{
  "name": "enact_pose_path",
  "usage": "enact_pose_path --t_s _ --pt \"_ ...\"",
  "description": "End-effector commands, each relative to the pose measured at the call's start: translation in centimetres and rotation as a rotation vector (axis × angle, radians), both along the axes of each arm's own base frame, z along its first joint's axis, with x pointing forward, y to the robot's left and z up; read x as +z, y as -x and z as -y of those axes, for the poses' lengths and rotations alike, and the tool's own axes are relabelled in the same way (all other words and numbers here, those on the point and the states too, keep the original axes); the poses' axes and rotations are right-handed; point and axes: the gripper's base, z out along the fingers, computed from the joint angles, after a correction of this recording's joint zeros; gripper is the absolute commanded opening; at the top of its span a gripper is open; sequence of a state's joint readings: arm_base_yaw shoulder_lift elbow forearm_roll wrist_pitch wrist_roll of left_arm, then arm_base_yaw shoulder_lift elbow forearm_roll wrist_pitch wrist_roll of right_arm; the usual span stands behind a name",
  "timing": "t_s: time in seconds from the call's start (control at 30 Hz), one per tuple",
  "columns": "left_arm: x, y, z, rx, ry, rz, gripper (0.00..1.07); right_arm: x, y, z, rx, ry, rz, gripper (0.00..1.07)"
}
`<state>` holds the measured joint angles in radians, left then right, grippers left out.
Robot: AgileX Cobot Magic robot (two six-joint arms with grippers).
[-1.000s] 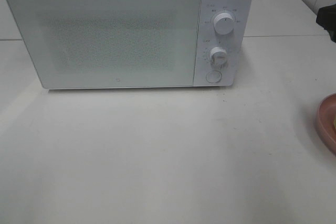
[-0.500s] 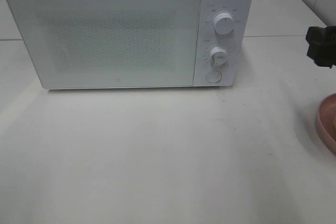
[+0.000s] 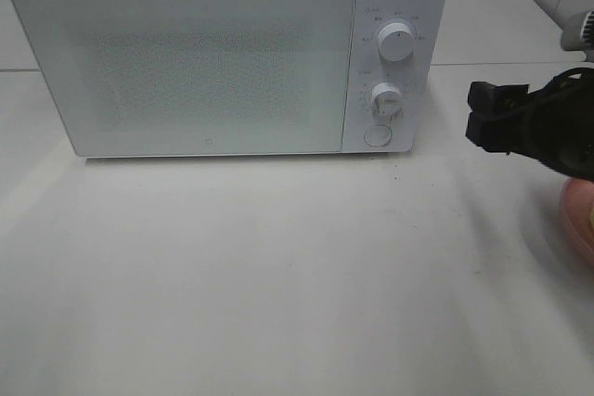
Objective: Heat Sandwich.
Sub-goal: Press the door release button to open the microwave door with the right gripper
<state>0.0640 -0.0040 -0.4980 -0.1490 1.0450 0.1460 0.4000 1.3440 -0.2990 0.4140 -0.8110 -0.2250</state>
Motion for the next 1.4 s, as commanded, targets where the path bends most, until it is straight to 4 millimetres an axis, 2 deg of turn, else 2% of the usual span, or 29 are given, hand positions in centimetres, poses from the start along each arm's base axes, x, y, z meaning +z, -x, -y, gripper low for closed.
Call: enact_pose_path --t_s 0.03,0.43,0.73,1.0,1.17,1.23,1.27,1.37,1.4 --pt "0.1 0.3 0.0 -0.003 0.002 0.039 1.01 -0.4 0.0 -0.9 -0.011 -0.009 0.022 0.76" --pt "0.1 0.3 0.0 -0.003 0.002 0.039 1.01 -3.1 0.5 -3.9 -0.049 0.027 0.032 0.76" --pt "0.1 0.3 0.0 -0.003 0.002 0.039 1.01 -4.6 1.0 -5.0 -0.059 0.059 0.003 0.76" --pt "0.1 0.3 0.0 -0.003 0.002 0.039 1.01 -4.6 1.1 -5.2 -0.057 0.048 0.003 0.76" --pt "0.1 0.3 0.0 -0.003 0.002 0.039 1.01 -4.6 1.1 -5.2 -0.094 -0.083 -0.009 0.76" --pt "0.1 0.3 0.0 -0.003 0.002 0.039 1.01 -4.6 1.1 -5.2 -0.134 -0.223 -0.022 0.76" --pt "0.1 0.3 0.0 -0.003 0.002 0.039 1.01 -4.6 1.1 -5.2 -0.134 -0.223 -0.022 0.76" --pt "0.1 0.3 0.0 -0.003 0.002 0.039 1.01 -4.6 1.1 -5.2 -0.190 -0.423 -0.041 0.76" --pt "0.1 0.3 0.0 -0.003 0.002 0.039 1.01 -4.6 1.1 -5.2 -0.227 -0.552 -0.053 0.76"
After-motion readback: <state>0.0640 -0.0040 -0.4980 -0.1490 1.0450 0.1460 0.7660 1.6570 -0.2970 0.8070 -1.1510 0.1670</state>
